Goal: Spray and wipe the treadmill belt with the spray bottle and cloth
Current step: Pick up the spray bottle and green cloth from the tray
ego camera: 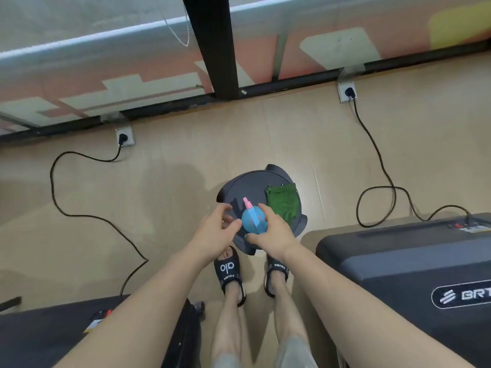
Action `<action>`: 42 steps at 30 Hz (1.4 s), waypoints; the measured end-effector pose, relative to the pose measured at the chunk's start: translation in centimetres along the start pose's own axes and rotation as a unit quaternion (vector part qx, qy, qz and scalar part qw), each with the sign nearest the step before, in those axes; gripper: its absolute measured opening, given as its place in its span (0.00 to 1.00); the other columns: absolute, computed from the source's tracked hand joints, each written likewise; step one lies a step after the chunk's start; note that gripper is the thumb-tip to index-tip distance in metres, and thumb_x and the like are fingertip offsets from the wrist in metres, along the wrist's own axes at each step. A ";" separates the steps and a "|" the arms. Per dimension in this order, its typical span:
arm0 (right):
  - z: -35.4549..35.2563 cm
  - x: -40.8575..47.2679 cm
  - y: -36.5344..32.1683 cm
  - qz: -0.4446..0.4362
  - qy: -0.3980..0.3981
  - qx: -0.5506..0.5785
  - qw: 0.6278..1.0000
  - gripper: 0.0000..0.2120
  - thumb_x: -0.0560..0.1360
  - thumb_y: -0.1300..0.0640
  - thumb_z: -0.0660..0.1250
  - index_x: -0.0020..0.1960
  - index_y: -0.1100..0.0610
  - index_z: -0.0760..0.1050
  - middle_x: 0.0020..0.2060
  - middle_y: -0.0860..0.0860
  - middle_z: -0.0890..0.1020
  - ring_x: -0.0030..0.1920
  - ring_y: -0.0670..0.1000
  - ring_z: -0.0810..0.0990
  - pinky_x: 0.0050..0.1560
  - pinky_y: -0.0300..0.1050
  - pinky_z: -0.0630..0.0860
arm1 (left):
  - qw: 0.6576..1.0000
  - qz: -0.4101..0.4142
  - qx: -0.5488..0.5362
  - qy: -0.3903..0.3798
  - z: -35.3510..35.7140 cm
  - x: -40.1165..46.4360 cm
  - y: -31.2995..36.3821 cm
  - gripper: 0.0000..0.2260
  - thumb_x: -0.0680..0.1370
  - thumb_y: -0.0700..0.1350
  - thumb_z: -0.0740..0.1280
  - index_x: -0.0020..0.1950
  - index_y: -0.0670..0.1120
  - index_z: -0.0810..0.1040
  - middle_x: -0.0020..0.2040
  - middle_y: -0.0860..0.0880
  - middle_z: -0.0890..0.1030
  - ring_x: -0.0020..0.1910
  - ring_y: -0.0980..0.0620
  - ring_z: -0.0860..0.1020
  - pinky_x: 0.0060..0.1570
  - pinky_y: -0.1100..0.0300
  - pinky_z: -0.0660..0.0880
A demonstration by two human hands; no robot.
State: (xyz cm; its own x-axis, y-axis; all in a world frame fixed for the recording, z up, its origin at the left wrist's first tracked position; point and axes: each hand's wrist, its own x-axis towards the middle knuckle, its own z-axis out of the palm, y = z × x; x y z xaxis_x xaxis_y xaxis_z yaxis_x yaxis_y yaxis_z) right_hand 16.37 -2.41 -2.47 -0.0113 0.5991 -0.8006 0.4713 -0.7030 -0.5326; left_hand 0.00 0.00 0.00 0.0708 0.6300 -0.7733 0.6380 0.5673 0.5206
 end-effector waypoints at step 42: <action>-6.2 -5.7 1.4 -0.053 0.222 0.216 0.949 0.12 0.79 0.55 0.63 0.60 0.43 0.74 0.49 0.44 0.82 0.51 0.47 0.80 0.49 0.39 0.76 | 0.926 0.082 0.248 -0.271 5.1 1.2 8.0 0.34 0.71 0.45 0.77 0.77 0.55 0.73 0.62 0.46 0.80 0.62 0.46 0.79 0.61 0.50 0.79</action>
State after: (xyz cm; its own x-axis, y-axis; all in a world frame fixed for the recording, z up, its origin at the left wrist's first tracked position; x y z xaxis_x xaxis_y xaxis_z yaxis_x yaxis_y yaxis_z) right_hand 22.56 -4.46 3.06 0.3785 0.7109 -0.5927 0.0821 -0.6636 -0.7436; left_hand 9.08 2.53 1.39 0.4867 0.2513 -0.8366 0.8490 0.0892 0.5207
